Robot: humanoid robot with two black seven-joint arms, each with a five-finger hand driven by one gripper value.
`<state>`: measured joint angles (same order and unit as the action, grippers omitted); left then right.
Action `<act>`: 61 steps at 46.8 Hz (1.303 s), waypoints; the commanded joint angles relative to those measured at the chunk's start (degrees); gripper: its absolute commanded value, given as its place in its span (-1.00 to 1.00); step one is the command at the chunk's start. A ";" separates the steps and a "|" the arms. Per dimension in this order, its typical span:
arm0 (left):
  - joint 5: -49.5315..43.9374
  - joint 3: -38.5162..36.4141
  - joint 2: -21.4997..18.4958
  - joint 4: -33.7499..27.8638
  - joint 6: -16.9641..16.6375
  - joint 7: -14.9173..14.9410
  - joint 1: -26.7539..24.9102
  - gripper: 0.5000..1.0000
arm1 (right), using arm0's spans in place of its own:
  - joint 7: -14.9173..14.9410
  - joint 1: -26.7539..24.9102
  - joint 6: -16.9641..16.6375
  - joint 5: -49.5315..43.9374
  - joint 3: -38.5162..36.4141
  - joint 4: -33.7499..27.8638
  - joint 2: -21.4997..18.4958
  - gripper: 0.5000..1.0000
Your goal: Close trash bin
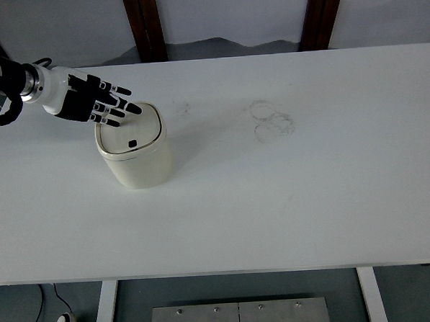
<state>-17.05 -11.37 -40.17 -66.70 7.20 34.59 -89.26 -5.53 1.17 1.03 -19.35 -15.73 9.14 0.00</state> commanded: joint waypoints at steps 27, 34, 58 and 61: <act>-0.09 0.04 -0.09 -0.18 -0.08 0.12 -2.49 1.00 | 0.00 0.06 0.03 0.10 -0.01 0.00 0.00 0.98; -0.09 -0.05 -0.17 -0.44 -0.78 0.30 -3.20 1.00 | 0.00 0.06 0.03 0.10 -0.01 0.00 0.00 0.98; -1.94 -0.14 2.46 -3.96 -3.94 0.41 -5.13 1.00 | 0.00 -0.03 0.03 0.01 0.08 0.00 0.00 0.98; -2.20 -0.58 2.73 -4.49 -4.82 0.41 -5.13 1.00 | 0.00 -0.03 0.03 0.01 -0.01 0.00 0.00 0.98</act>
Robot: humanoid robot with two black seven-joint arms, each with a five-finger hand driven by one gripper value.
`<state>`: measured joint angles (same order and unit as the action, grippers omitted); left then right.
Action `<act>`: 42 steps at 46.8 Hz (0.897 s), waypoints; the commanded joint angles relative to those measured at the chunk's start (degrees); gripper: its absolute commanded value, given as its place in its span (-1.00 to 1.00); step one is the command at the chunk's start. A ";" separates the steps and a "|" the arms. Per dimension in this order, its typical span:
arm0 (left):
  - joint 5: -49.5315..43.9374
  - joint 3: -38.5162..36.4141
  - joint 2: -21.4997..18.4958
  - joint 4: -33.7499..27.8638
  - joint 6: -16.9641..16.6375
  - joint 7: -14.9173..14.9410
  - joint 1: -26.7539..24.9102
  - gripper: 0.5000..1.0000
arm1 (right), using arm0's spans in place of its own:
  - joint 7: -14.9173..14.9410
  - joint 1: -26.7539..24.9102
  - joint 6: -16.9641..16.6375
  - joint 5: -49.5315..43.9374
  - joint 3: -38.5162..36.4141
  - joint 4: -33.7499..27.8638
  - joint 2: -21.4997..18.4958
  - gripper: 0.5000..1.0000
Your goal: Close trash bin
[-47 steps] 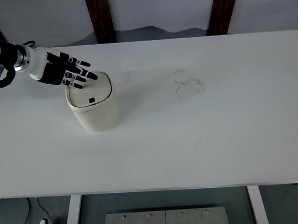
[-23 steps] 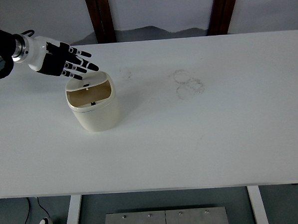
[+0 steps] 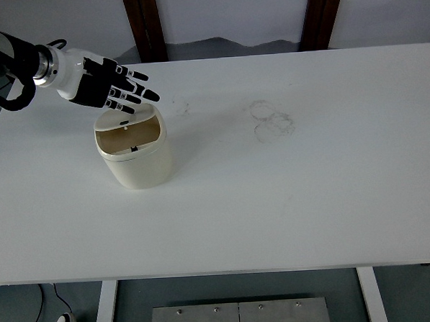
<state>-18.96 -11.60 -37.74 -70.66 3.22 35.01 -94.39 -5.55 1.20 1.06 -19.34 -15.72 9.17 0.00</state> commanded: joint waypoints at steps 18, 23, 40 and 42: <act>-1.25 -4.40 -0.05 -2.47 -2.61 -0.01 -1.06 1.00 | -0.08 0.03 -0.01 -0.17 0.16 -0.03 0.00 0.98; -1.34 -4.84 0.12 -2.47 -2.70 -0.01 -1.06 1.00 | -0.08 0.03 -0.09 -0.17 0.16 -0.03 0.00 0.98; -1.52 -5.01 0.21 -2.38 -2.70 -0.01 -0.97 1.00 | -0.08 0.03 -0.01 -0.17 0.16 -0.03 0.00 0.98; -1.52 -5.01 0.21 -2.38 -2.70 -0.01 -0.88 1.00 | -0.08 0.03 -0.09 -0.09 0.16 -0.03 0.00 0.98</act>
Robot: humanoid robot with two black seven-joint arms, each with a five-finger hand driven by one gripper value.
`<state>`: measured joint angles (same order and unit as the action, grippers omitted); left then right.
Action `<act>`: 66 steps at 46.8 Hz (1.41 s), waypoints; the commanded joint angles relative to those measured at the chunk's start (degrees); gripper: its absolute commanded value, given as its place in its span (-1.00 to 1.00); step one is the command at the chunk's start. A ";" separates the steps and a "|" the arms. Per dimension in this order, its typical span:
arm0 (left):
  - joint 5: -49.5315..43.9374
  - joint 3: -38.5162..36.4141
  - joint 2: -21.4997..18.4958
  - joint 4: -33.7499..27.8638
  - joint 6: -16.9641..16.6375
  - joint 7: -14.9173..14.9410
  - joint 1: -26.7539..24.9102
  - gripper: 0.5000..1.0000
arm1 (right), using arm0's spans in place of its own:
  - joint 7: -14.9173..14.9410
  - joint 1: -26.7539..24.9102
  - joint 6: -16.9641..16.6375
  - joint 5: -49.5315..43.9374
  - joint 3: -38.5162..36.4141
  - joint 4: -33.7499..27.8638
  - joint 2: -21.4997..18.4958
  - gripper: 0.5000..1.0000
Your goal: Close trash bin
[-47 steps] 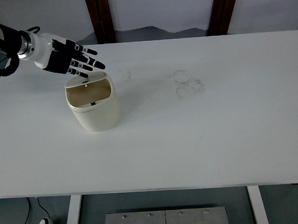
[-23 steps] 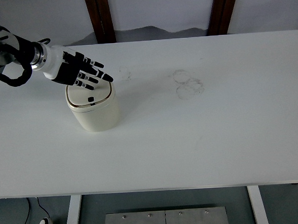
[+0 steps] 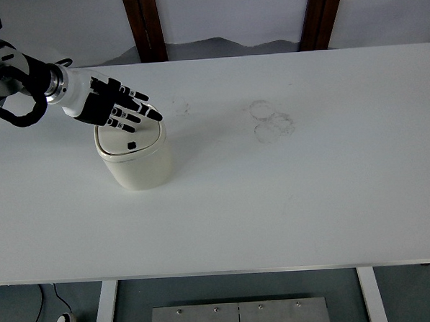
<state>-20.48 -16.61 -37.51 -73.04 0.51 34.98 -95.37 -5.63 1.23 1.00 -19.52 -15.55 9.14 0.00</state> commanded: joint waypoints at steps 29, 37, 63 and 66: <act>0.00 0.09 -0.19 0.18 0.10 0.02 1.32 1.00 | 0.01 0.00 -0.03 0.10 0.00 0.00 0.00 0.98; 0.00 0.18 -0.28 0.27 0.10 0.02 0.36 1.00 | 0.01 0.00 0.05 0.10 0.00 0.00 0.00 0.98; -0.08 0.88 -0.98 1.15 0.72 0.02 -5.71 1.00 | 0.01 0.00 0.05 0.10 0.00 0.00 0.00 0.98; -0.08 1.32 -0.98 2.38 0.98 0.02 -6.41 1.00 | 0.01 0.00 0.05 0.10 -0.09 0.00 0.00 0.98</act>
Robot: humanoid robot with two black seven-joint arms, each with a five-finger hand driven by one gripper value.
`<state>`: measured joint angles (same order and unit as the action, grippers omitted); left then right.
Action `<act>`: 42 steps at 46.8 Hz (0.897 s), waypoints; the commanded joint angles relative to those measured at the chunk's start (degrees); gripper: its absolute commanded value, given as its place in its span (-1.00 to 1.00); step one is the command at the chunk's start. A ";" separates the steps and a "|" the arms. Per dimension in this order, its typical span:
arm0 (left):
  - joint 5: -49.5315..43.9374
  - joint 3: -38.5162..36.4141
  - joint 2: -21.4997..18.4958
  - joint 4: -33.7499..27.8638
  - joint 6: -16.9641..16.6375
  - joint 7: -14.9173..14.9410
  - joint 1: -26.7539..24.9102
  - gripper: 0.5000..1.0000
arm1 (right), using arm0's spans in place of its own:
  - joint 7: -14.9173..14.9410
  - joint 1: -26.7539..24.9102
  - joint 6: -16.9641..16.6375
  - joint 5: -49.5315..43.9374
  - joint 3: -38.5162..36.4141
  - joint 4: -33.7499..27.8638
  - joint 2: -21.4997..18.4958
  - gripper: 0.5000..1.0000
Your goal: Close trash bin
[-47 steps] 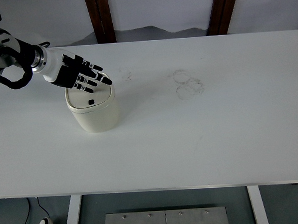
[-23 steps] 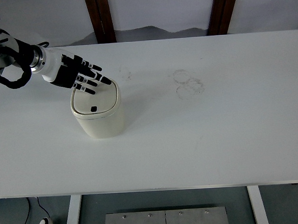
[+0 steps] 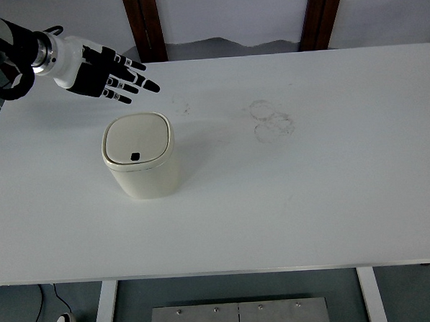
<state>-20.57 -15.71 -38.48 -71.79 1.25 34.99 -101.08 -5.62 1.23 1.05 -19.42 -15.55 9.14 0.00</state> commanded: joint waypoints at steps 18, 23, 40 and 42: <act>0.70 11.39 0.69 12.19 5.42 -4.84 -0.52 1.00 | 0.08 0.00 0.01 0.44 -0.18 0.00 0.00 0.98; 0.79 13.77 0.78 15.36 7.27 -7.13 -0.17 1.00 | 0.17 -0.09 0.01 0.44 -0.18 0.00 0.00 0.98; 0.79 30.72 0.25 24.85 14.12 -23.38 16.43 1.00 | 0.09 -0.09 0.01 0.52 -0.18 0.09 0.00 0.98; 0.79 33.62 0.25 26.17 15.70 -24.97 19.33 1.00 | 0.08 -0.09 0.01 0.44 -0.18 0.00 0.00 0.98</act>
<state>-19.81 13.86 -38.25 -47.24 14.91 12.44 -85.63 -5.49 1.14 1.06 -18.92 -15.74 9.21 0.00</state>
